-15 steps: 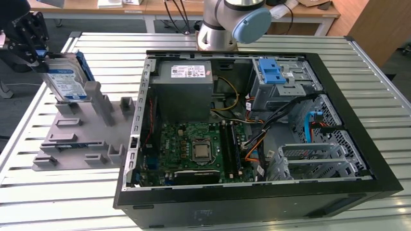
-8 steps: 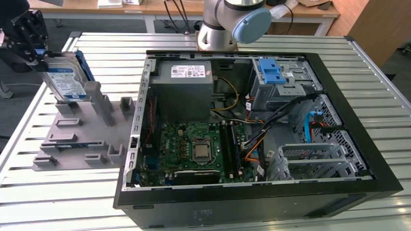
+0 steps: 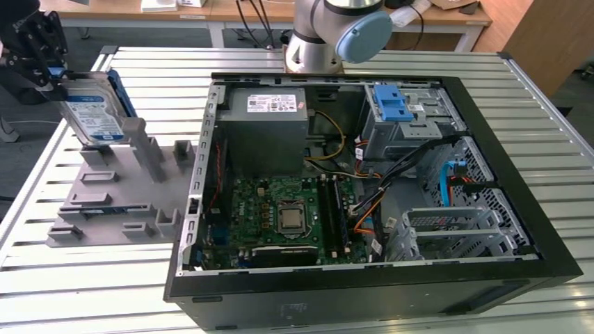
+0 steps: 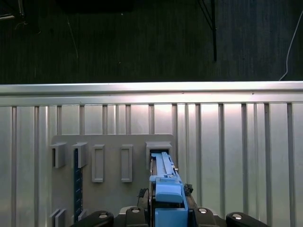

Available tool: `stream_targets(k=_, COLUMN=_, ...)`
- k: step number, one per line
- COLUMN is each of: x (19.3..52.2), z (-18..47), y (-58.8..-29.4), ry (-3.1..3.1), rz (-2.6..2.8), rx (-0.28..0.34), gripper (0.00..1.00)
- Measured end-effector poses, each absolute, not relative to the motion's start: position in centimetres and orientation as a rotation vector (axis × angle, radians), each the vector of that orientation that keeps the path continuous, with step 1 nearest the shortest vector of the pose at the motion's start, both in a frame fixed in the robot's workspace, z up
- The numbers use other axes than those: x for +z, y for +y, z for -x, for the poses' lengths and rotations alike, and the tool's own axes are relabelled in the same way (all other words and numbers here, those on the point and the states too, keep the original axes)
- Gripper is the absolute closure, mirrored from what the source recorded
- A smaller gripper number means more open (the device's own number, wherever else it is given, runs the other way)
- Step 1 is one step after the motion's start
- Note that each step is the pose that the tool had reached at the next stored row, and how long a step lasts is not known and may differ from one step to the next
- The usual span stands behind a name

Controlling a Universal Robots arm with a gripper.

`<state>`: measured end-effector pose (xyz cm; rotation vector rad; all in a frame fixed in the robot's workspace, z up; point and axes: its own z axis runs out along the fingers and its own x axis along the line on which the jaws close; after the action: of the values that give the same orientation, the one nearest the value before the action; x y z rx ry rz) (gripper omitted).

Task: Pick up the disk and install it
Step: 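Pick up the disk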

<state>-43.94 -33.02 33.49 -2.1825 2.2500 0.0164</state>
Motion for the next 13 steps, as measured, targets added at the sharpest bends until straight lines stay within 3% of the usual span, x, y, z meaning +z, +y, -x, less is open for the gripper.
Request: stream_targets(k=13, x=33.95, z=43.94, y=-33.02, ry=2.25, rz=2.183, rx=0.016, gripper=0.64)
